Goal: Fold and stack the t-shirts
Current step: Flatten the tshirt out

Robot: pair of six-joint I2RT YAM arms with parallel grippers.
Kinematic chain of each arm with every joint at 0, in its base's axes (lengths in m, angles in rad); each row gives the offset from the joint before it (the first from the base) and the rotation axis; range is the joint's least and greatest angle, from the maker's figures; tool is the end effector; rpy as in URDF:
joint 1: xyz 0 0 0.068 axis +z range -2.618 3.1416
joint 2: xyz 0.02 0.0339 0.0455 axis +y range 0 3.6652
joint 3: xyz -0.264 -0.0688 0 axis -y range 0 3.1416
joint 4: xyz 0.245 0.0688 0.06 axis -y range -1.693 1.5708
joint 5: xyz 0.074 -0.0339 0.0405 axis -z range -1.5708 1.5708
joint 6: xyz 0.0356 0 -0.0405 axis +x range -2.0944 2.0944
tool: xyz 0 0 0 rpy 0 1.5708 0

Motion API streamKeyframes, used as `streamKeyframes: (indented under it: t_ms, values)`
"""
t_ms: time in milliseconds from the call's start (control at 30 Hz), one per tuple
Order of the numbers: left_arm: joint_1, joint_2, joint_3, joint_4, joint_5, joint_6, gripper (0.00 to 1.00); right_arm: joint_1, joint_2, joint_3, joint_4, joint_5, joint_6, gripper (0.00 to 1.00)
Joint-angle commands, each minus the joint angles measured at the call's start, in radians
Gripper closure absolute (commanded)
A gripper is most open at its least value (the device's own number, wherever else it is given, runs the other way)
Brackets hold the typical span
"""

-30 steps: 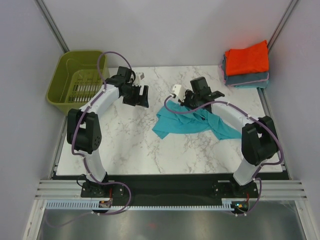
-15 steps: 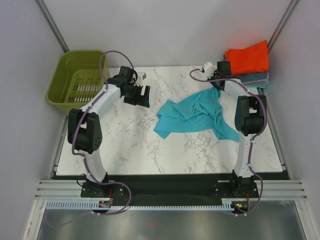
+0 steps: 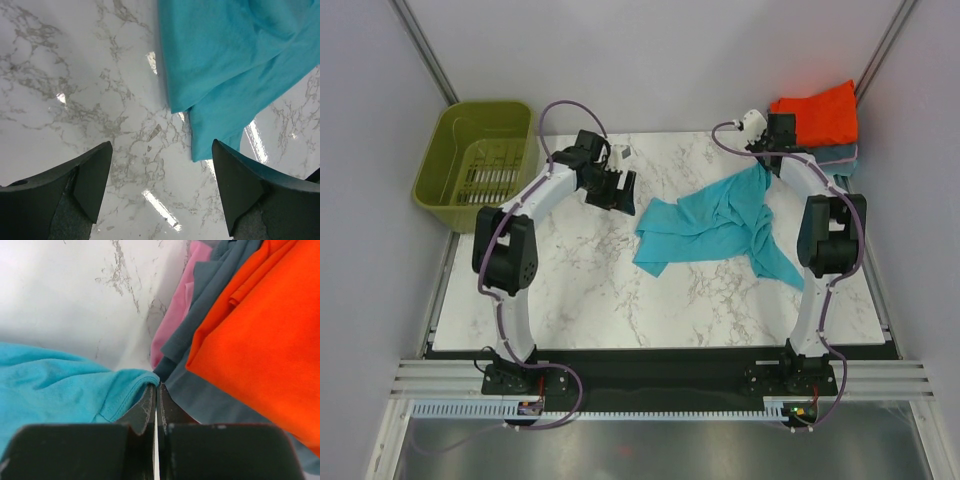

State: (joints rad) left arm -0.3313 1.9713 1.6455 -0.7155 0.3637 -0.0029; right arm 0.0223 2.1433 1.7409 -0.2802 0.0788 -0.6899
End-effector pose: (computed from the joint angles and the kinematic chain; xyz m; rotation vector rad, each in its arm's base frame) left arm 0.4010 -0.1513 0.2425 0.5569 2.5622 -0.5929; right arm 0.4968 0.0083 0.2256 -0.7578 2.1604 -0.4421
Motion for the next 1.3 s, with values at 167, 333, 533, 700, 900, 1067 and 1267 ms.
streamKeyframes:
  t_ms: [167,333,533,700,900,1067,1267]
  values:
    - [-0.008,0.228,0.205,-0.050,0.204,0.049,0.15,-0.016,-0.117,-0.090,0.019,0.047,0.039,1.00]
    - [-0.021,0.251,0.157,-0.048,0.257,0.049,0.18,-0.016,-0.145,-0.103,0.018,0.044,0.064,1.00]
    - [-0.031,0.282,0.146,-0.042,0.267,0.058,0.27,-0.016,-0.140,-0.109,0.016,0.041,0.090,1.00]
    - [-0.035,0.308,0.158,-0.044,0.279,0.072,0.45,-0.016,-0.132,-0.100,0.015,0.036,0.095,1.00]
    - [-0.034,0.322,0.155,-0.044,0.273,0.080,0.50,-0.016,-0.129,-0.092,0.016,0.038,0.095,1.00]
    - [-0.034,0.325,0.166,-0.044,0.264,0.089,0.76,-0.018,-0.128,-0.095,0.015,0.033,0.116,1.00]
    - [-0.035,0.313,0.175,-0.044,0.236,0.103,0.98,-0.016,-0.132,-0.098,0.015,0.027,0.130,1.00]
